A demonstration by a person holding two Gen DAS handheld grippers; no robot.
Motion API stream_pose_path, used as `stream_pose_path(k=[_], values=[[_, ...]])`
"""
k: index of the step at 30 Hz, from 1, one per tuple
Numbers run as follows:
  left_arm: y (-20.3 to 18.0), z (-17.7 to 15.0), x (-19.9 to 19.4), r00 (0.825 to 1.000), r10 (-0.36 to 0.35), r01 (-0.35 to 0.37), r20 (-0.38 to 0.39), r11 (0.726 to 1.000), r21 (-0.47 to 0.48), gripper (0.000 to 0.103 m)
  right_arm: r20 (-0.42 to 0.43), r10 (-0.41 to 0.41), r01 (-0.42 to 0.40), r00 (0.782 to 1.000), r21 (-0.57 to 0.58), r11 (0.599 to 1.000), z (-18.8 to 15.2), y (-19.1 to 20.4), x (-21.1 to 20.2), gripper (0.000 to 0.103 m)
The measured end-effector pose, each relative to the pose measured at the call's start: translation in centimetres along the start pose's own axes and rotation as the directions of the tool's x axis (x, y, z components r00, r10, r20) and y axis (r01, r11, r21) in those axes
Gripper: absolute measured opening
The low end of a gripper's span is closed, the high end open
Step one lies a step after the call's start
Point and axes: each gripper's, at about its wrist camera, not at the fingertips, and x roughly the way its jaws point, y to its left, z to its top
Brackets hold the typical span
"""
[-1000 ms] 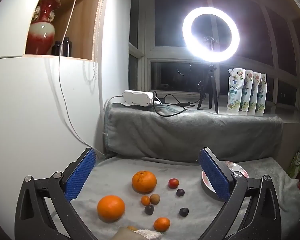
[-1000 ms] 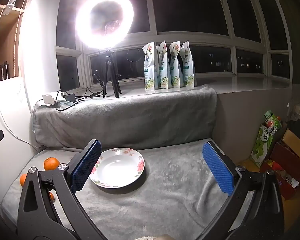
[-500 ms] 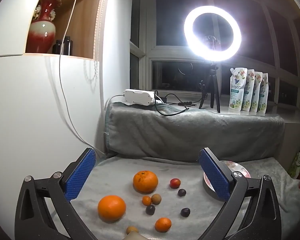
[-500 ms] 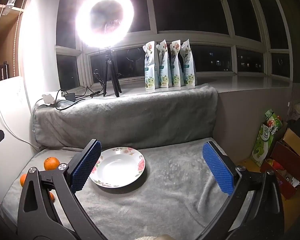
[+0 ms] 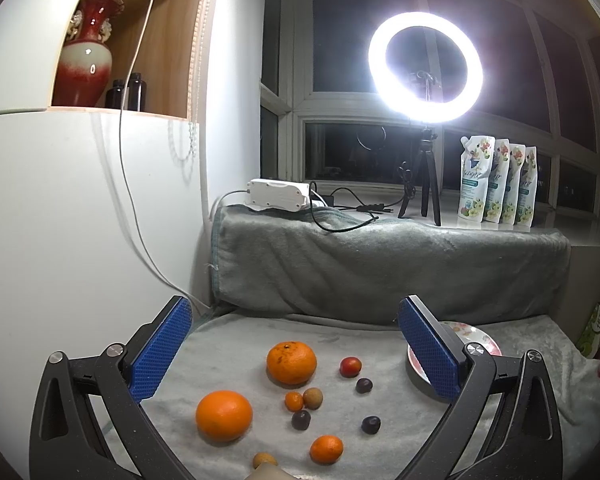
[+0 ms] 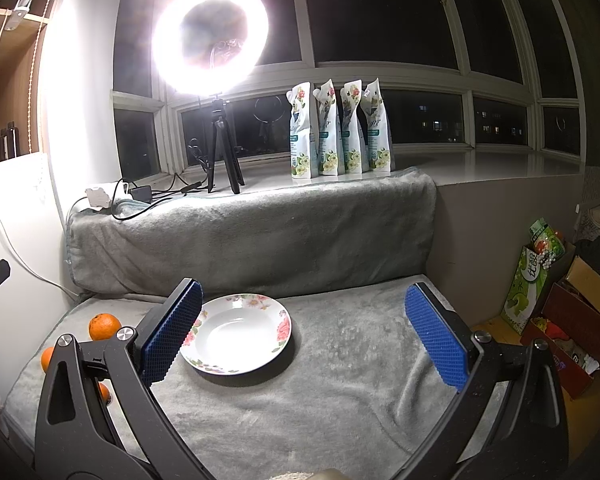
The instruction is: Organize fruits
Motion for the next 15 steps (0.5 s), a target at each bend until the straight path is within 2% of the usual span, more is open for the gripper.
stream_pose_path(k=[15], values=[[-0.01, 0.02, -0.01, 1.000, 0.000, 0.000, 0.000, 1.000, 0.001, 0.102, -0.001, 0.000, 0.000, 1.000, 0.000, 1.000, -0.02, 0.07, -0.03, 0.103]])
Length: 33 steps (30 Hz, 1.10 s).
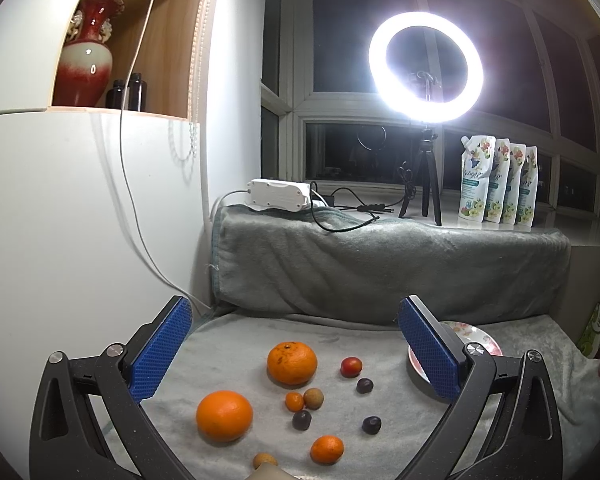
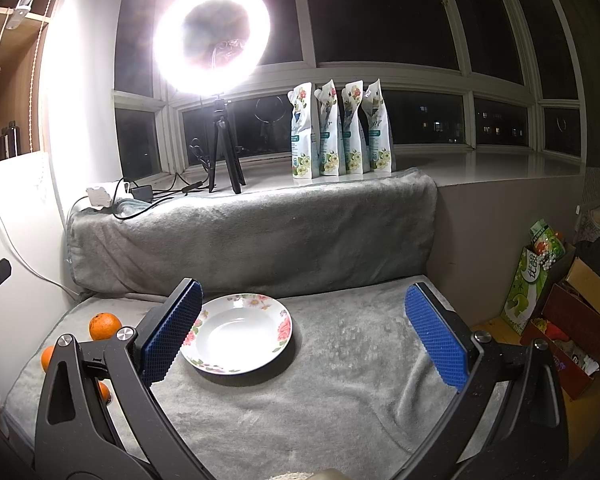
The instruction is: Organize fruits
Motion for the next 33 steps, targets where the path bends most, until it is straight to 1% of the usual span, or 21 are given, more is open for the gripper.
stream_pose_path(k=[27, 31, 33], values=[[0.20, -0.11, 0.20, 1.000, 0.004, -0.004, 0.002, 1.000, 0.001, 0.102, -0.002, -0.001, 0.001, 1.000, -0.002, 1.000, -0.25, 0.26, 0.13, 0.103], [0.18, -0.10, 0.12, 1.000, 0.005, -0.005, 0.002, 1.000, 0.001, 0.102, -0.003, 0.001, -0.001, 1.000, -0.002, 1.000, 0.68, 0.52, -0.01, 0.103], [0.21, -0.10, 0.13, 1.000, 0.004, -0.004, 0.002, 1.000, 0.001, 0.102, -0.004, 0.002, -0.002, 1.000, -0.004, 1.000, -0.31, 0.54, 0.18, 0.103]])
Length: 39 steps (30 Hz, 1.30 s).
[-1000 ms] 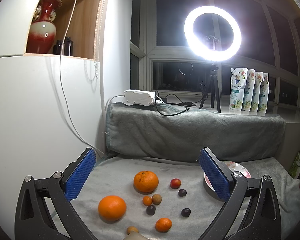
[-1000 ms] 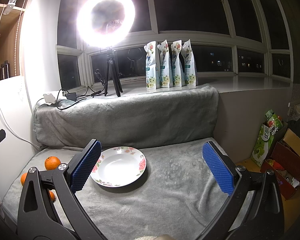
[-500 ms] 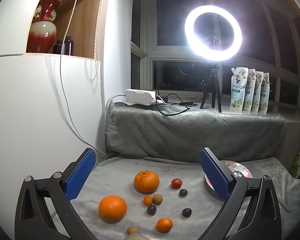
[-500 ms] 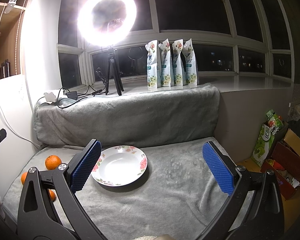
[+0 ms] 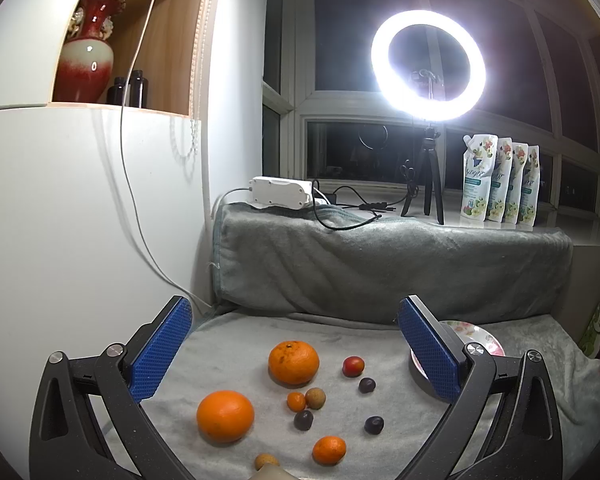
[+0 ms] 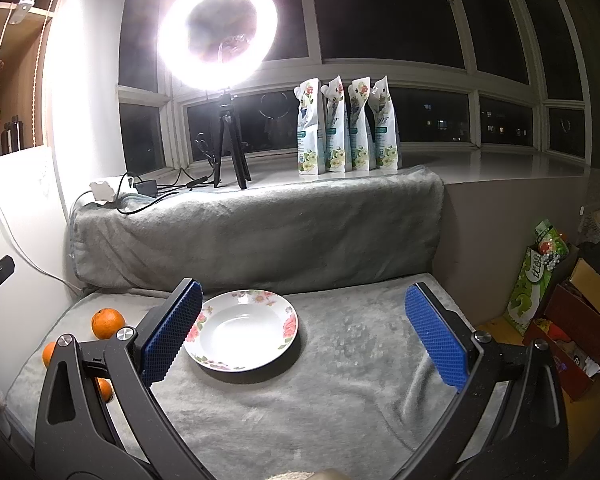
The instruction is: Organize fruits
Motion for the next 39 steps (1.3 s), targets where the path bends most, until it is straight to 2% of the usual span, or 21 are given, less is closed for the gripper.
stream_pose_path(k=[11, 19, 26, 33, 36, 39], values=[[0.5, -0.7, 0.4, 1.000, 0.000, 0.000, -0.015, 1.000, -0.015, 0.102, -0.026, 0.023, -0.024, 0.999, -0.012, 1.000, 0.3, 1.1, 0.8, 0.103], [2.8, -2.6, 1.4, 0.997, -0.002, -0.002, -0.081, 0.999, -0.050, 0.102, -0.086, 0.125, -0.129, 0.988, -0.042, 0.991, -0.4, 3.2, 2.1, 0.103], [5.9, -5.0, 2.2, 0.985, 0.029, -0.041, -0.170, 0.997, -0.065, 0.102, -0.155, 0.220, -0.236, 0.963, -0.093, 0.967, -1.1, 6.6, 4.5, 0.103], [7.7, -7.4, 2.9, 0.967, 0.028, -0.051, -0.254, 0.995, -0.085, 0.099, -0.236, 0.306, -0.341, 0.922, -0.124, 0.932, -1.7, 10.2, 6.8, 0.103], [8.3, -8.2, 3.3, 0.958, 0.019, -0.050, -0.286, 0.994, -0.102, 0.096, -0.273, 0.341, -0.385, 0.900, -0.128, 0.914, -2.0, 11.6, 7.7, 0.103], [9.0, -9.0, 3.7, 0.948, 0.003, -0.047, -0.318, 0.990, -0.130, 0.094, -0.318, 0.386, -0.440, 0.866, -0.117, 0.891, -2.2, 13.0, 8.7, 0.103]])
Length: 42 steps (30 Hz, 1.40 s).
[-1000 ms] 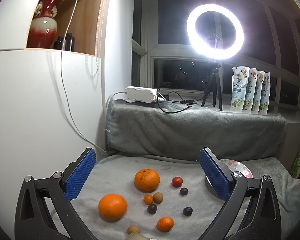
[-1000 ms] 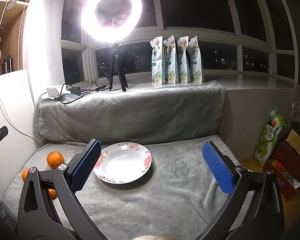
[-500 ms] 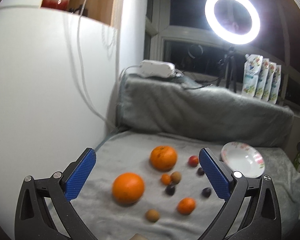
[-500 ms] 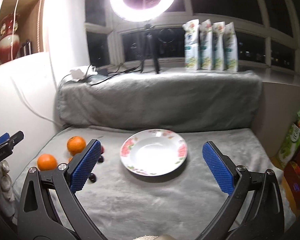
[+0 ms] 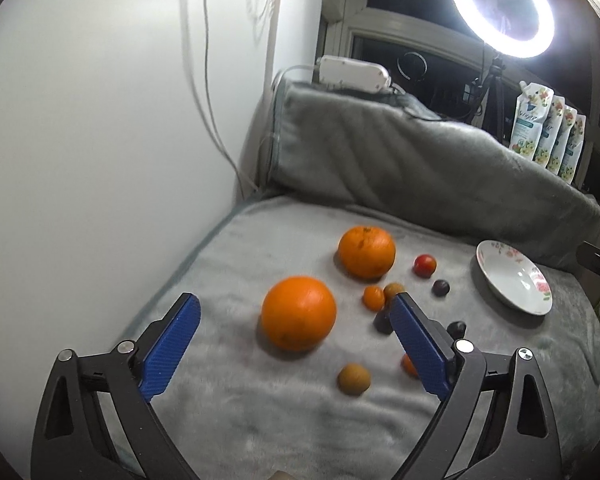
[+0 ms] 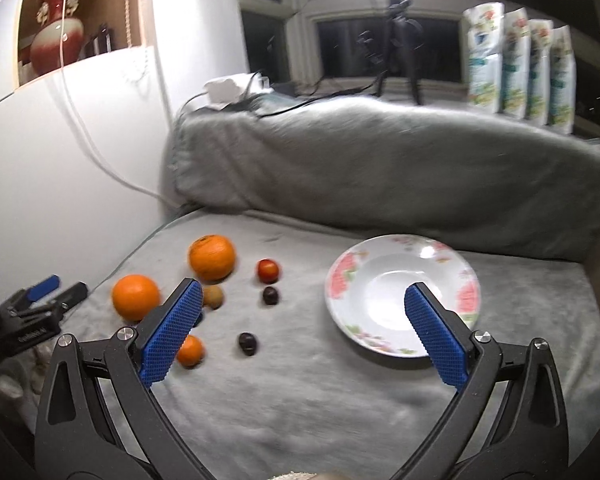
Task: Organize fruits
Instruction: 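Move the right gripper toward the large smooth orange, then close the right gripper on the large smooth orange and lift it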
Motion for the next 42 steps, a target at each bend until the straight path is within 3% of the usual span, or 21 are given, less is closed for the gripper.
stream_pose_path(k=[2, 10, 17, 19, 28, 37, 42], values=[[0.4, -0.3, 0.4, 1.000, -0.007, 0.007, -0.017, 1.000, -0.014, 0.093, -0.036, 0.041, -0.041, 0.999, 0.003, 0.999, 0.3, 0.4, 1.1, 0.094], [1.8, -1.1, 2.5, 0.993, -0.066, 0.057, -0.095, 0.995, -0.087, 0.086, -0.154, 0.216, -0.213, 0.964, 0.034, 0.976, 1.3, 3.5, 5.4, 0.093], [2.7, -1.6, 3.8, 0.984, -0.117, 0.098, -0.137, 0.986, -0.138, 0.083, -0.262, 0.356, -0.344, 0.897, 0.091, 0.934, 2.4, 6.9, 9.1, 0.091], [3.0, -1.7, 4.1, 0.980, -0.133, 0.110, -0.148, 0.982, -0.154, 0.083, -0.294, 0.392, -0.377, 0.871, 0.109, 0.920, 2.5, 7.9, 10.4, 0.083], [3.8, -1.8, 6.0, 0.963, -0.197, 0.155, -0.186, 0.964, -0.217, 0.074, -0.408, 0.525, -0.487, 0.747, 0.200, 0.850, 2.4, 12.0, 15.2, 0.074], [3.4, -1.9, 7.2, 0.948, -0.240, 0.188, -0.207, 0.952, -0.240, 0.072, -0.482, 0.560, -0.515, 0.674, 0.238, 0.824, 1.4, 15.5, 18.9, 0.074], [3.7, -1.9, 7.7, 0.942, -0.258, 0.199, -0.215, 0.944, -0.262, 0.069, -0.506, 0.553, -0.509, 0.662, 0.238, 0.827, 1.0, 16.5, 20.3, 0.074]])
